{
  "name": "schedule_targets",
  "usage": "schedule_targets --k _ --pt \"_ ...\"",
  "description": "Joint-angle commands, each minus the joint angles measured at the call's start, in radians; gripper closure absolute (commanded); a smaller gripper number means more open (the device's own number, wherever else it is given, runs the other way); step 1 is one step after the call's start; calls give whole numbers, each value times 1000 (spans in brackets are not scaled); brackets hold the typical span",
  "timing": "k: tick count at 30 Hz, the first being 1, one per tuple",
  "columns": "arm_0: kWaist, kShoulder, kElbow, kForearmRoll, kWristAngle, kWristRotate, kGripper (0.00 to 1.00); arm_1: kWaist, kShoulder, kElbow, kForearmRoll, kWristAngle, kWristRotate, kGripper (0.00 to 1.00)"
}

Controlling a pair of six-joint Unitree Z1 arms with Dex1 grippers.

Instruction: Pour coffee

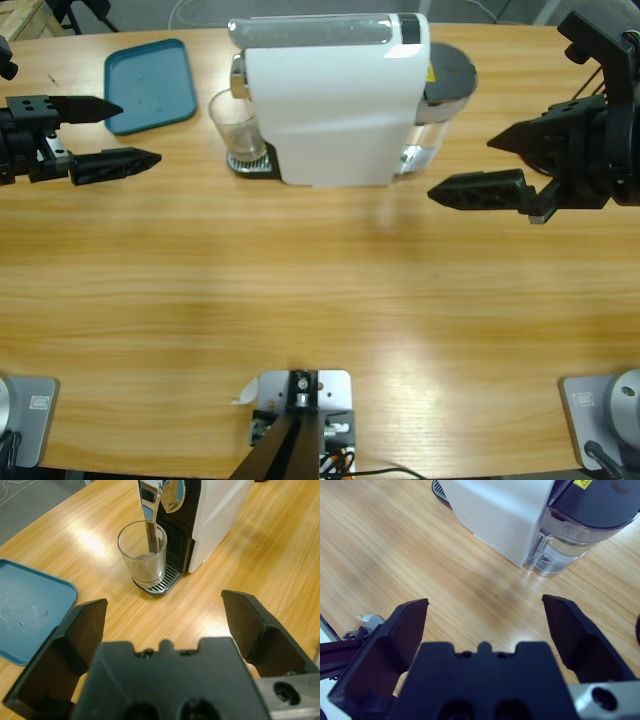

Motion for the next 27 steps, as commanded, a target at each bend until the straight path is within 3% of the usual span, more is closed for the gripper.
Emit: schedule_targets --k 1,14,19,24,27 --pt "-6 -4 12 -6 -13 -12 0 7 -9 20 25 -7 15 0" --pt "4 -21 10 -14 -24 -52 0 7 -11 29 39 -7 18 0" --pt "43 -12 0 -14 -69 57 0 7 -12 40 44 1 20 0" --pt "178 113 -59 -14 -226 131 0 7 -11 29 74 2 20 0" --pt "192 226 -119 -4 -250 253 0 7 -6 26 83 5 19 0"
